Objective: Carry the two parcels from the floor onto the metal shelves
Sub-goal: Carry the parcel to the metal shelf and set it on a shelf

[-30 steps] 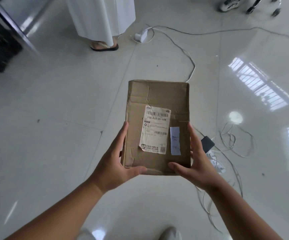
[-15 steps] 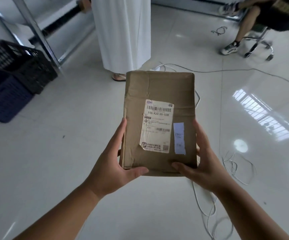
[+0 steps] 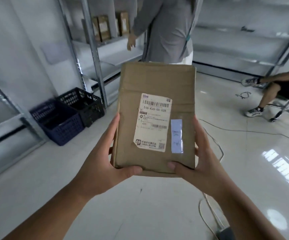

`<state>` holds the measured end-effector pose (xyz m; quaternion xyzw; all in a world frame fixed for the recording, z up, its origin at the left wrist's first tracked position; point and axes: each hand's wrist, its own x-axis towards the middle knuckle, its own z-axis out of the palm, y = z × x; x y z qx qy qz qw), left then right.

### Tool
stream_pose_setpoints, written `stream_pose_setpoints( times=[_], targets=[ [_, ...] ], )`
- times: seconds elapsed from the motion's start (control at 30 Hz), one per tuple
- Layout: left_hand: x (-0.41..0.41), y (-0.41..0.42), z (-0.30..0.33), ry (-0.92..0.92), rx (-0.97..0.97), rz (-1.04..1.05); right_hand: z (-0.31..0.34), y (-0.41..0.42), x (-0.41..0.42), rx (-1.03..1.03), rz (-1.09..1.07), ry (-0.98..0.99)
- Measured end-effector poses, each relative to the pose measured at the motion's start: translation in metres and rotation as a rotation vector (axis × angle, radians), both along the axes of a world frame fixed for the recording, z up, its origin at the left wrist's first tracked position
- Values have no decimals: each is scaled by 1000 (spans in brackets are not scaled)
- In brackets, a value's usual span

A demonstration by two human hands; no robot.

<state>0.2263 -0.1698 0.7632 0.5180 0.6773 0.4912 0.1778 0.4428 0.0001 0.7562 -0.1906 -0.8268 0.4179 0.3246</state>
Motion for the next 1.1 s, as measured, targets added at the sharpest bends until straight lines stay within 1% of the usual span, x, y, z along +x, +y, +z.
stream_pose_setpoints(
  times=[0.1,0.2,0.3,0.43,0.57,0.67,0.9,1.0,1.1],
  targets=[
    [-10,-27,54,49,56,86,53,-9,-25,15,78,20],
    [-15,-57,102,83,104,172,102,-21,-49,83,175,50],
    [-15,-87,144,114,160,259,145,-35,-70,153,231,79],
    [-11,-127,194,152,217,374,196,-58,-95,183,343,118],
    [-7,-171,230,186,251,504,237,-88,-118,200,446,129],
    [-3,-206,253,245,261,589,263,-115,-132,176,528,141],
    [1,-281,296,367,299,796,311,-179,-163,191,679,185],
    [0,-309,310,419,293,853,327,-203,-177,197,741,196],
    [-4,-335,321,429,306,887,342,-229,-191,223,777,224]
  ],
)
